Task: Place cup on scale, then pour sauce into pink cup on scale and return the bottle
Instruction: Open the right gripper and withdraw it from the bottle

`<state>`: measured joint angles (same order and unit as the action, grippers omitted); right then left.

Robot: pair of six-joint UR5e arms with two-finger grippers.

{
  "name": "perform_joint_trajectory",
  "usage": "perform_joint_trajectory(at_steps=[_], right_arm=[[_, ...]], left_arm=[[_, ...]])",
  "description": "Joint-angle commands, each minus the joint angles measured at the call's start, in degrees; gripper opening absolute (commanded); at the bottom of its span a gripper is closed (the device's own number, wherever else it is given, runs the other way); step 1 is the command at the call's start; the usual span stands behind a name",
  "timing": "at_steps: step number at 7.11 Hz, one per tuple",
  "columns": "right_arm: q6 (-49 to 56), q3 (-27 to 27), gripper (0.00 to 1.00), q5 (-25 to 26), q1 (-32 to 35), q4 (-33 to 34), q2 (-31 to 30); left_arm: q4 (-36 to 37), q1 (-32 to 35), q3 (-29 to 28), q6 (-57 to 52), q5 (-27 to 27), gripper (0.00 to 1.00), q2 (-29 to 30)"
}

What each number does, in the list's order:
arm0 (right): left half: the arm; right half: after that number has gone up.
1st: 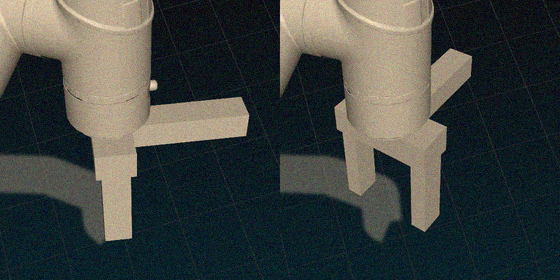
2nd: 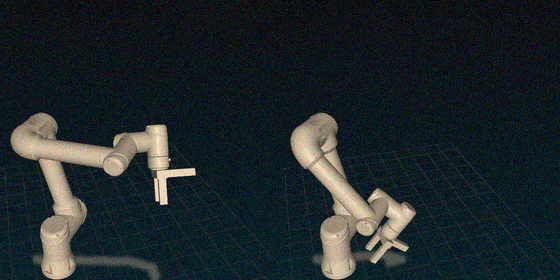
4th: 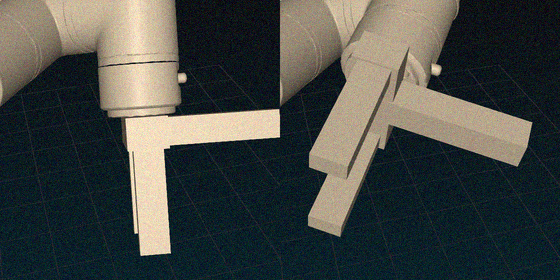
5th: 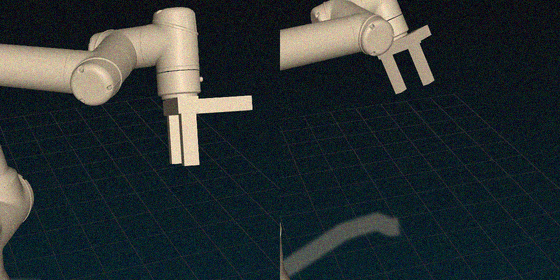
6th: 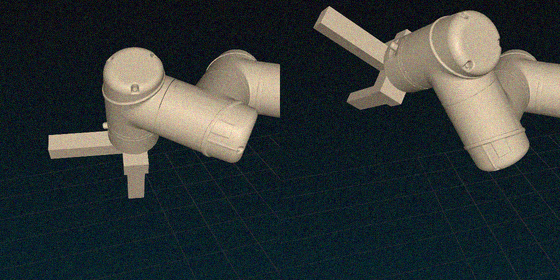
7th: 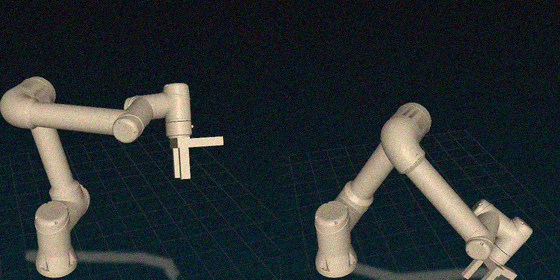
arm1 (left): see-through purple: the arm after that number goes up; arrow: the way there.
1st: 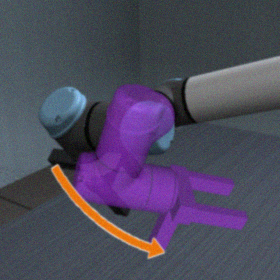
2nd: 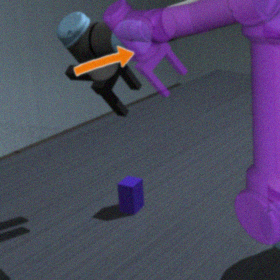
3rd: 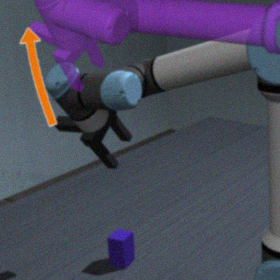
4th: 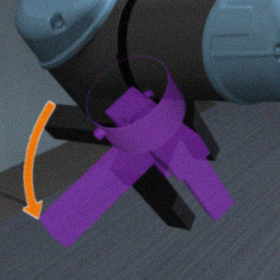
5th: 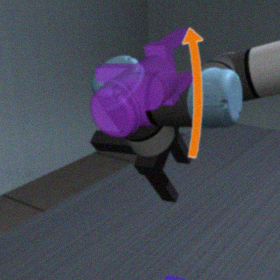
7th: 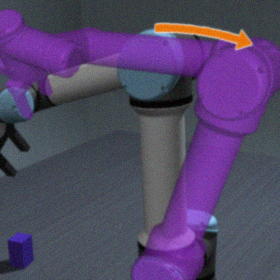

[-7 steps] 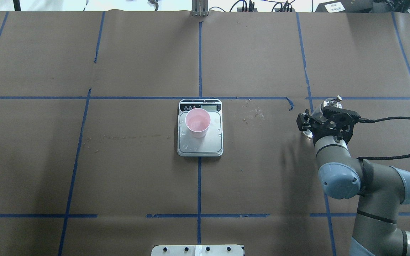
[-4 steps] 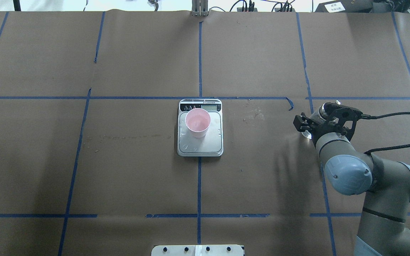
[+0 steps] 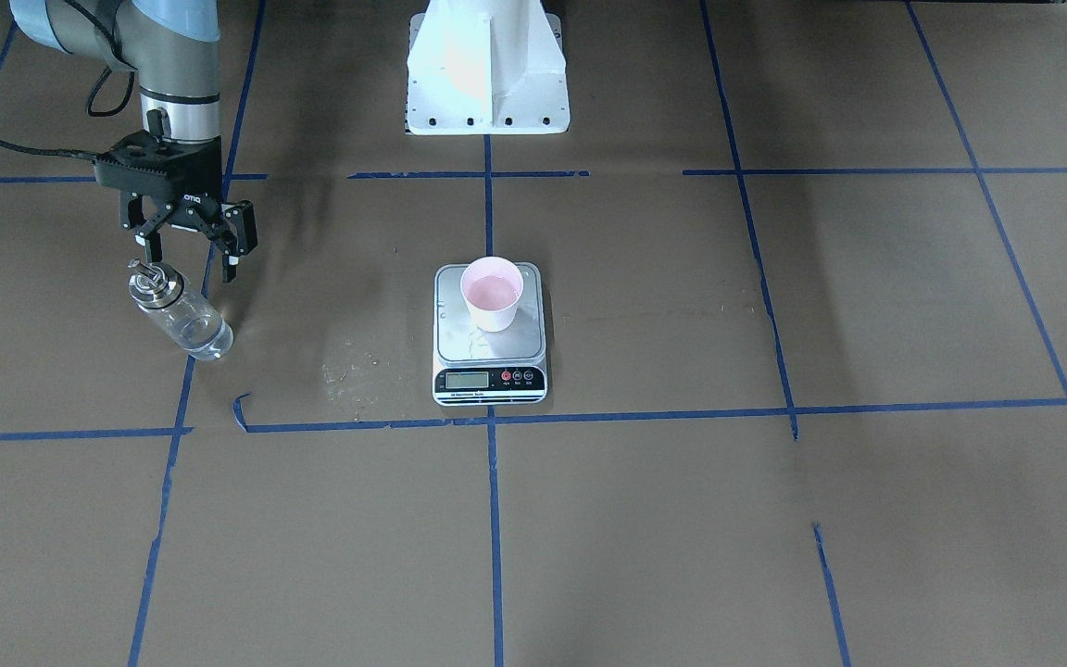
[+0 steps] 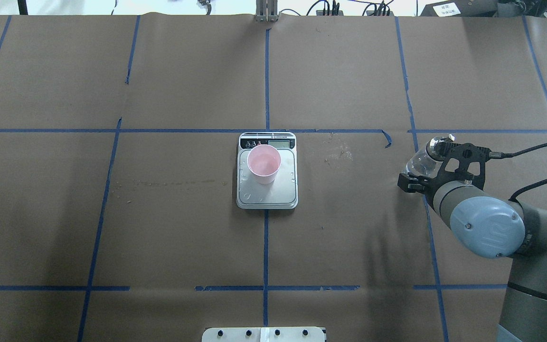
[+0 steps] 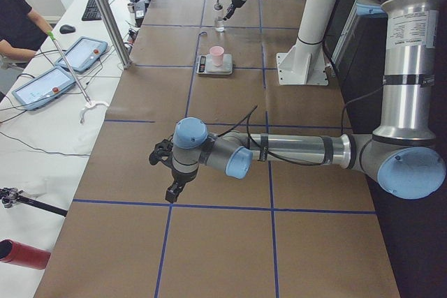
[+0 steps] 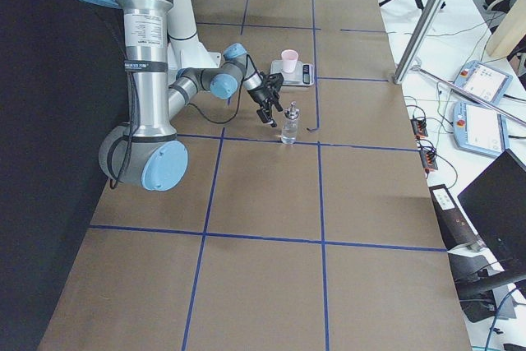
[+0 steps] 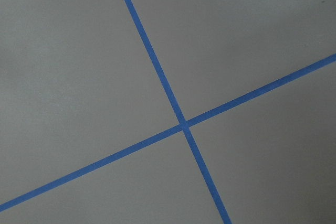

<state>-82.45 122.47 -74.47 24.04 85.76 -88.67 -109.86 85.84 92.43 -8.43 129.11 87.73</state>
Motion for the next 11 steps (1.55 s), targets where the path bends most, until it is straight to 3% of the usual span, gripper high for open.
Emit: perform_joint_trajectory(at_steps=[1, 4, 6, 7, 8, 10, 11], right_arm=[[9.6, 5.3, 1.00, -13.5, 4.5, 8.3, -0.1], [20.0, 13.0, 1.00, -35.0, 14.2, 17.1, 0.1], [42.3, 14.5, 1.00, -53.8, 33.0, 23.6, 0.3], [54.1, 13.6, 1.00, -58.4, 40.7, 27.6, 0.1], [68.3, 10.0, 1.00, -59.6, 47.8, 32.4, 0.5], [94.0, -4.2, 1.00, -60.5, 61.2, 32.6, 0.8], [101.5, -10.2, 1.00, -60.5, 64.7, 32.5, 1.9]], left_arm=[[0.0, -0.1, 0.1, 0.0, 0.0, 1.00, 0.1], [0.0, 0.0, 0.6, 0.0, 0.0, 1.00, 0.0], [0.0, 0.0, 1.5, 0.0, 0.0, 1.00, -0.7], [0.0, 0.0, 1.6, 0.0, 0.1, 1.00, -0.8], [-0.1, 0.0, 1.6, 0.0, 0.1, 1.00, -0.9], [0.1, -0.1, 1.4, 0.0, 0.0, 1.00, -0.6], [0.5, -0.1, 1.5, 0.0, 0.1, 1.00, -0.7]])
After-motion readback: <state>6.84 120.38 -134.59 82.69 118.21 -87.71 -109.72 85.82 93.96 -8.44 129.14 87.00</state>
